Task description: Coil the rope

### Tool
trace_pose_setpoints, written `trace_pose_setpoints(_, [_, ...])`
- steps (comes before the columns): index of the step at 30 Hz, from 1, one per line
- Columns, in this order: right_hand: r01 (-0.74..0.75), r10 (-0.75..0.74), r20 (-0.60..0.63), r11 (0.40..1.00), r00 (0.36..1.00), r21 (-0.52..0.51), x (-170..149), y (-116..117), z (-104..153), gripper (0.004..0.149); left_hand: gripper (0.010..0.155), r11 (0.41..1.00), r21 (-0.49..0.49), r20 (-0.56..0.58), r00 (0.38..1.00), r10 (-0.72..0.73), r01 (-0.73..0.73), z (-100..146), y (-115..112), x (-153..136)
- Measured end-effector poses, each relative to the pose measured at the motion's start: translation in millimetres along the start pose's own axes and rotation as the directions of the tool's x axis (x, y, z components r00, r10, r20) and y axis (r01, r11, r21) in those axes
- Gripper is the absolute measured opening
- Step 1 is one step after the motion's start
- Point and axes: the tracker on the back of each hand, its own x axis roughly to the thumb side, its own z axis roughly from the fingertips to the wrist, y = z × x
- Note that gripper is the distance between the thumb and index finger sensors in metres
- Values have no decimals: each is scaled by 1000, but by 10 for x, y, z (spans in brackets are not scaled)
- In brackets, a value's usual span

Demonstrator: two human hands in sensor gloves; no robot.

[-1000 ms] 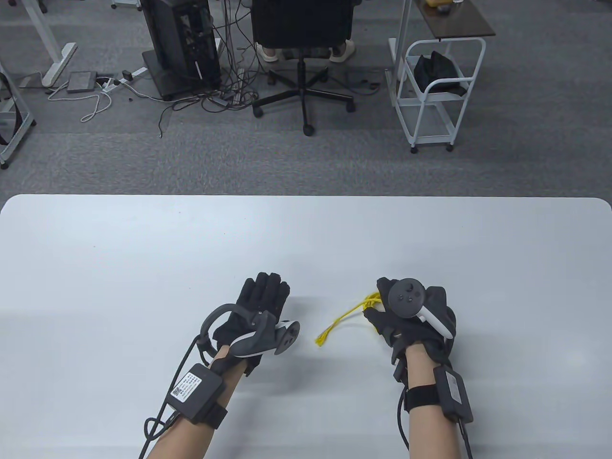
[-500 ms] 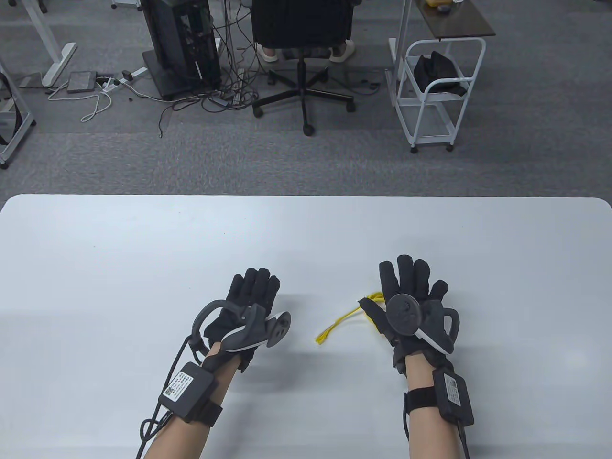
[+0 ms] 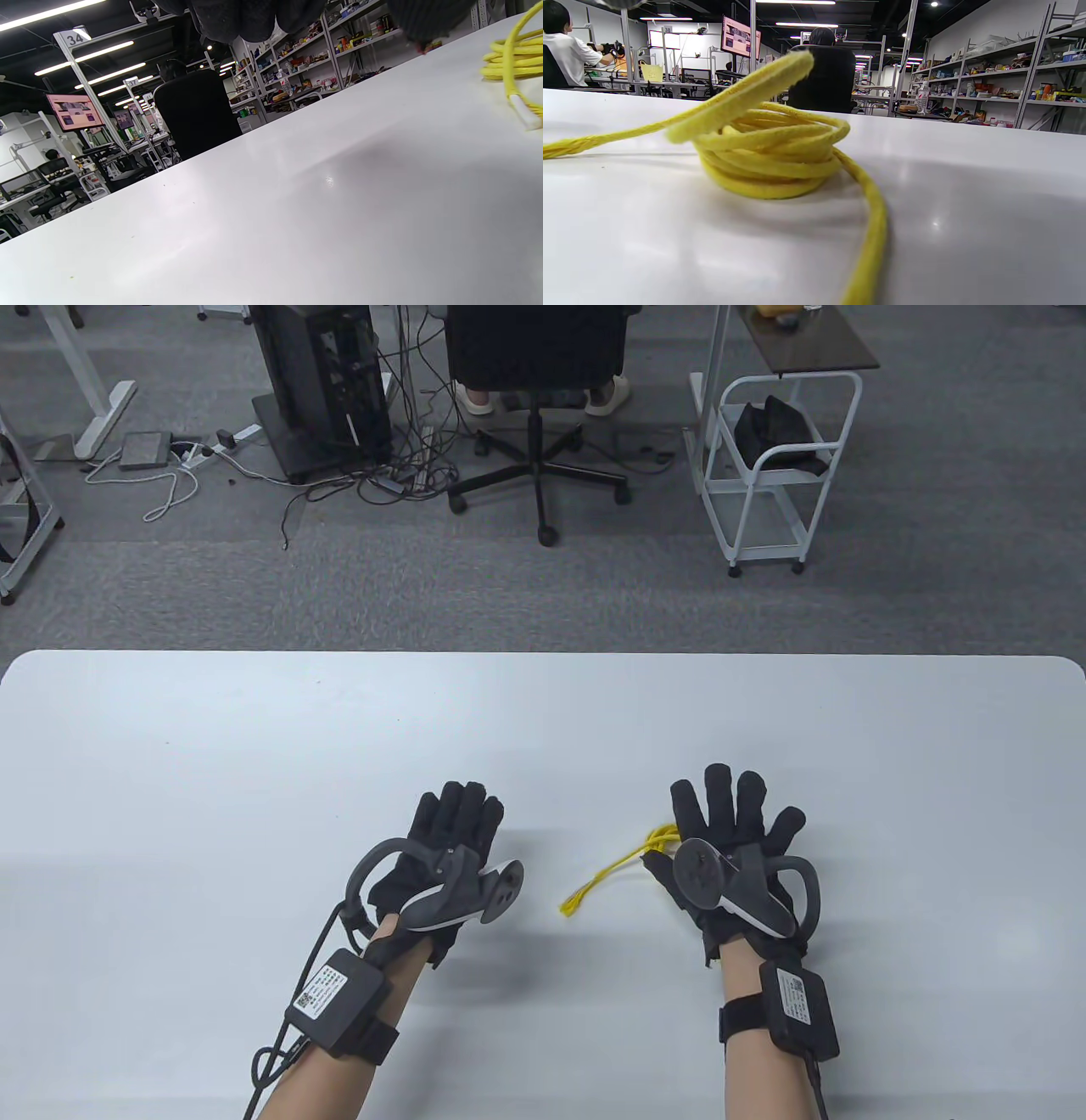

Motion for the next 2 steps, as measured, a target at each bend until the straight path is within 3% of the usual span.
trace_pose_setpoints(2, [-5,5,2,1000,1000,0,12,-1,-1,85,79,1000,-5,-2,1000,-5,5,0,-3,0])
